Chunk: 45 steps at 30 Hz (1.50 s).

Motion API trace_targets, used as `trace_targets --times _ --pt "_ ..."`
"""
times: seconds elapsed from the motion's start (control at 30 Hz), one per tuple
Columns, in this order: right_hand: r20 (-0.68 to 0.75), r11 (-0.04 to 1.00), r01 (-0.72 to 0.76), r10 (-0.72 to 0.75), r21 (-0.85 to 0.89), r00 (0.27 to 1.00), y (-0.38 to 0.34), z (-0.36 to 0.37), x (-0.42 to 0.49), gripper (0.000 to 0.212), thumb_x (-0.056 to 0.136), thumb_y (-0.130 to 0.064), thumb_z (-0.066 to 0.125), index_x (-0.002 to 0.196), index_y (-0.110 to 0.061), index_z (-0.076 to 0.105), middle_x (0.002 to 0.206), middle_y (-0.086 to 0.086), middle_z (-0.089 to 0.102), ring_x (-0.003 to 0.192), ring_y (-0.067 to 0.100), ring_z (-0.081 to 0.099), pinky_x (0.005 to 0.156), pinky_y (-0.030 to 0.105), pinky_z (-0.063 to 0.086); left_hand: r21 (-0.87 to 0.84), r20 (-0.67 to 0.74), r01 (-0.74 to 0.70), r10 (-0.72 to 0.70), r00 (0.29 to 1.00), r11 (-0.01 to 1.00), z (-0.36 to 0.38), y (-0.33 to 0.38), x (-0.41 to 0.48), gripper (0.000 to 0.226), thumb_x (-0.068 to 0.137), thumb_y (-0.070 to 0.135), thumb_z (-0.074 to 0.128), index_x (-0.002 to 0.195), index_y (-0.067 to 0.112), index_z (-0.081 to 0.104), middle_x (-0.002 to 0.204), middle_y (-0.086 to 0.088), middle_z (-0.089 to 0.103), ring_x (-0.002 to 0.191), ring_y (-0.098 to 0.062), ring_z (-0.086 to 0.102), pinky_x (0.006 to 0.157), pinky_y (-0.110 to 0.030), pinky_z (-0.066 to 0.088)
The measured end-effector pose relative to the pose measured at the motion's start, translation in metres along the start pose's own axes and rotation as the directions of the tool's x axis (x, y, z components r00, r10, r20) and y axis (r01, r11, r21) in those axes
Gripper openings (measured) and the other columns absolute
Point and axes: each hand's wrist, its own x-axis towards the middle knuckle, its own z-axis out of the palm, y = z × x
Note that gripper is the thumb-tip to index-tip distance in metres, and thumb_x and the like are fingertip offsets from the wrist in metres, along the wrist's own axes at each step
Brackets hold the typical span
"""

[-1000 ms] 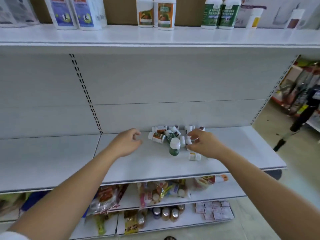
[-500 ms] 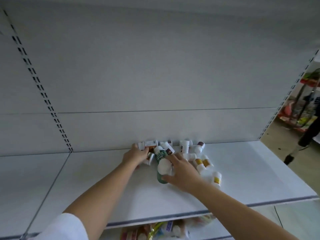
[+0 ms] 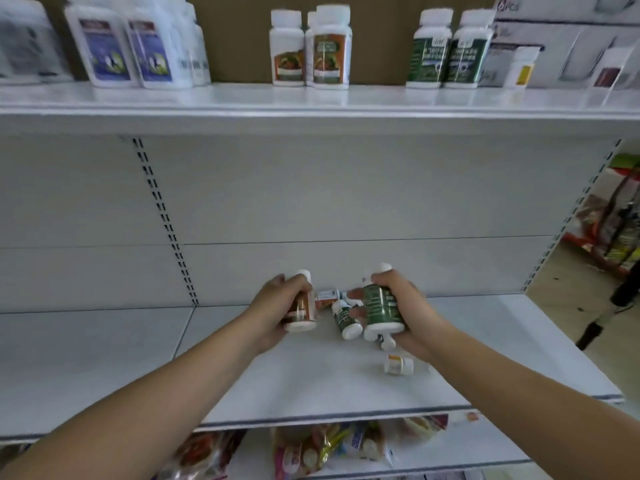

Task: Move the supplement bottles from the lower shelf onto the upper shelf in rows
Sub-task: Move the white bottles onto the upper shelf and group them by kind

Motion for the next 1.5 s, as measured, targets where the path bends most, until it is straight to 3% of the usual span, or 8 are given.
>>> trace_targets --times 0.27,0.4,0.77,0.93,1.1,1.27,1.4,1.5 --pt "0.117 0.962 0.258 -0.247 -0.091 0.962 -0.074 0.073 -0.112 0.03 0.082 -0.026 0.061 0.105 -0.01 0.052 0.075 0.009 0.067 0.061 0.022 0.062 0.064 0.037 0.05 0.243 0.168 -0.312 0.277 0.946 0.918 0.023 0.108 -0.154 0.016 0.095 0.019 0.052 0.108 0.013 0.058 0.079 -0.008 0.068 0.067 -0.021 0.067 0.071 -0.041 0.055" --pt "0.144 0.92 0.371 -0.353 -0.129 0.925 -0.11 0.092 -0.152 0.036 0.074 -0.029 0.06 0.104 -0.011 0.052 0.074 0.009 0.066 0.06 0.022 0.062 0.06 0.033 0.052 0.274 0.19 -0.434 0.394 0.899 0.858 0.036 0.164 -0.2 0.016 0.096 0.027 0.05 0.102 0.016 0.059 0.07 -0.003 0.07 0.064 -0.018 0.068 0.071 -0.04 0.057" --pt "0.167 0.82 0.571 -0.558 -0.039 0.812 -0.23 0.09 -0.173 0.026 0.082 -0.027 0.05 0.1 -0.01 0.057 0.076 0.01 0.057 0.063 0.023 0.057 0.063 0.03 0.049 0.344 0.293 -0.709 0.647 0.704 0.616 0.075 0.26 -0.203 0.009 0.089 0.031 0.056 0.091 0.024 0.063 0.078 0.0 0.06 0.069 -0.015 0.057 0.059 -0.028 0.048" --pt "0.125 0.806 0.588 -0.578 -0.071 0.806 -0.281 0.063 -0.147 0.016 0.087 -0.02 0.048 0.097 -0.011 0.057 0.075 0.007 0.055 0.068 0.021 0.055 0.066 0.029 0.054 0.337 0.431 -0.74 0.603 0.671 0.582 0.107 0.292 -0.167 0.009 0.091 0.027 0.062 0.097 0.019 0.063 0.074 0.007 0.063 0.068 -0.008 0.06 0.066 -0.025 0.049" --pt "0.198 0.729 0.605 -0.573 -0.321 0.796 -0.318 0.021 -0.099 0.01 0.095 -0.019 0.051 0.091 -0.017 0.059 0.077 0.001 0.059 0.069 0.017 0.062 0.073 0.035 0.056 0.383 0.379 -0.684 0.57 0.729 0.62 0.136 0.308 -0.113 0.015 0.088 0.027 0.066 0.1 0.017 0.068 0.082 0.005 0.07 0.079 -0.009 0.067 0.071 -0.026 0.052" --pt "0.248 0.6 0.572 -0.537 -0.559 0.806 -0.351 -0.024 -0.04 0.031 0.091 -0.024 0.062 0.119 -0.01 0.058 0.108 0.006 0.068 0.092 0.012 0.071 0.083 0.034 0.056 0.482 0.326 -0.623 0.534 0.78 0.616 0.166 0.314 -0.063 0.014 0.087 0.028 0.068 0.098 0.021 0.071 0.084 0.004 0.074 0.076 -0.006 0.07 0.062 -0.019 0.054" --pt "0.214 0.513 0.477 -0.489 -0.713 0.846 -0.357 -0.048 0.0 0.042 0.082 -0.022 0.075 0.118 -0.012 0.056 0.122 0.017 0.062 0.104 0.02 0.068 0.083 0.031 0.058 0.53 0.271 -0.594 0.543 0.795 0.605 0.179 0.311 -0.025 0.019 0.083 0.032 0.073 0.099 0.023 0.072 0.094 0.0 0.076 0.091 -0.017 0.072 0.085 -0.034 0.056" --pt "0.236 0.395 0.521 -0.577 -0.757 0.781 -0.346 -0.063 0.019 0.04 0.08 -0.016 0.078 0.111 -0.025 0.054 0.113 0.013 0.062 0.096 0.024 0.065 0.076 0.034 0.06 0.489 0.214 -0.594 0.572 0.792 0.639 0.182 0.297 -0.003 0.023 0.083 0.029 0.074 0.104 0.021 0.07 0.098 -0.001 0.075 0.096 -0.018 0.07 0.089 -0.035 0.055"
